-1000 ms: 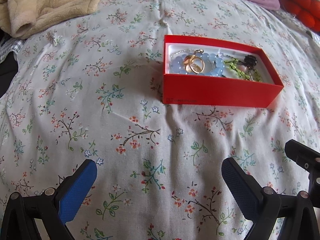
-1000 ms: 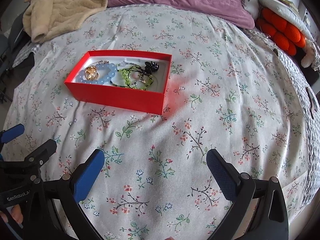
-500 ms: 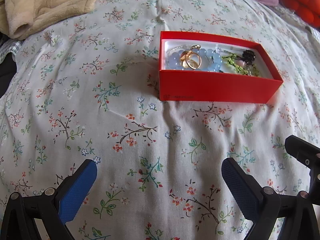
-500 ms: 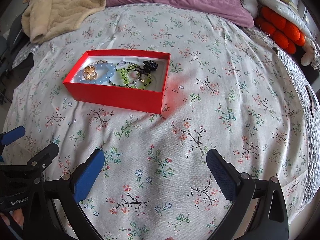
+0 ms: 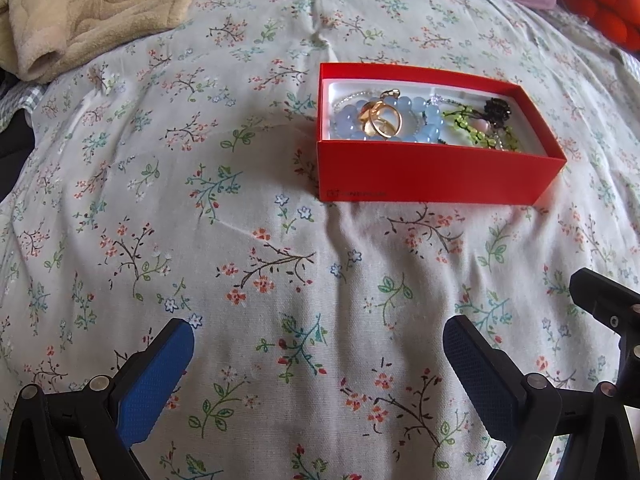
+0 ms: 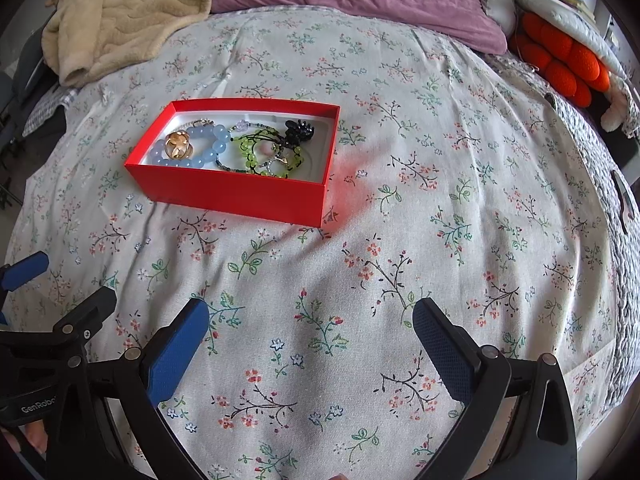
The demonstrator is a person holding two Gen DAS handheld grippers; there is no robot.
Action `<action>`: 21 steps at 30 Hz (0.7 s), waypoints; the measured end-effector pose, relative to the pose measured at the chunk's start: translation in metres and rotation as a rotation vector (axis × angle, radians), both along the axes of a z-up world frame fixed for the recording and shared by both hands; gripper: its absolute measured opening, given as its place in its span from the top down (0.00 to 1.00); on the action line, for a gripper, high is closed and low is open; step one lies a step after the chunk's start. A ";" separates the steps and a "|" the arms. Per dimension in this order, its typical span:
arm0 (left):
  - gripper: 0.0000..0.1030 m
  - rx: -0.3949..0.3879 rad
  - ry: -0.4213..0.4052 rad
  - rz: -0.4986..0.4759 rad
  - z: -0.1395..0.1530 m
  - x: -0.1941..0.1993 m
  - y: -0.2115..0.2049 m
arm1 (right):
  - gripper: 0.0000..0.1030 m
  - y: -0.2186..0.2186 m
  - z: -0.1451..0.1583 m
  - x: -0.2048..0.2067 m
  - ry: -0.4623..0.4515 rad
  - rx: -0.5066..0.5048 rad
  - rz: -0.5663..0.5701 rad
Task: Organize jewelry
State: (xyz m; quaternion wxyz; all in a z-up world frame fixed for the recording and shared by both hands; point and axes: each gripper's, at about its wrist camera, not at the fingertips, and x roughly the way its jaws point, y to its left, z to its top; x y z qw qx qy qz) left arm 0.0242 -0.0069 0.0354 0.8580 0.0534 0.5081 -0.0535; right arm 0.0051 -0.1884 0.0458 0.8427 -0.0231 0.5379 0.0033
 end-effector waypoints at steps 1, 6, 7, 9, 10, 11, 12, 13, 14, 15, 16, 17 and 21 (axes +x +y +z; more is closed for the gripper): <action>0.01 0.001 0.000 0.000 0.000 0.000 0.000 | 0.00 0.000 0.000 0.000 0.000 0.000 0.000; 0.01 0.006 -0.001 0.002 0.000 0.000 0.000 | 0.00 0.000 0.000 0.000 0.000 0.000 0.001; 0.01 0.007 -0.002 0.003 0.000 0.000 0.000 | 0.00 0.000 0.000 0.000 0.000 0.000 0.001; 0.01 0.009 -0.001 0.006 0.000 0.001 0.000 | 0.00 0.000 0.000 0.000 0.000 0.000 0.000; 0.01 0.011 -0.002 0.008 0.000 0.001 0.001 | 0.00 0.000 0.000 0.000 0.000 0.000 0.000; 0.01 0.012 -0.003 0.010 0.000 0.000 0.001 | 0.00 0.000 0.000 0.000 0.001 0.000 0.000; 0.01 0.014 -0.003 0.012 0.000 0.000 0.001 | 0.00 0.000 0.000 0.000 0.001 0.000 0.000; 0.01 0.016 -0.004 0.014 0.000 0.000 0.001 | 0.00 0.000 0.000 0.000 0.000 0.000 0.000; 0.01 0.017 -0.004 0.015 -0.001 0.000 0.001 | 0.00 0.000 0.000 0.000 0.001 -0.001 0.000; 0.01 0.017 -0.003 0.016 -0.001 0.000 0.002 | 0.00 0.000 0.000 0.000 0.001 -0.001 0.000; 0.01 0.017 -0.003 0.017 -0.001 0.001 0.002 | 0.00 0.000 -0.001 0.000 0.002 -0.001 0.000; 0.01 0.018 -0.003 0.019 -0.001 0.001 0.002 | 0.00 0.000 0.000 0.000 0.001 -0.001 0.000; 0.01 0.020 -0.001 0.021 -0.001 0.001 0.001 | 0.00 0.000 -0.001 0.000 0.001 -0.001 0.000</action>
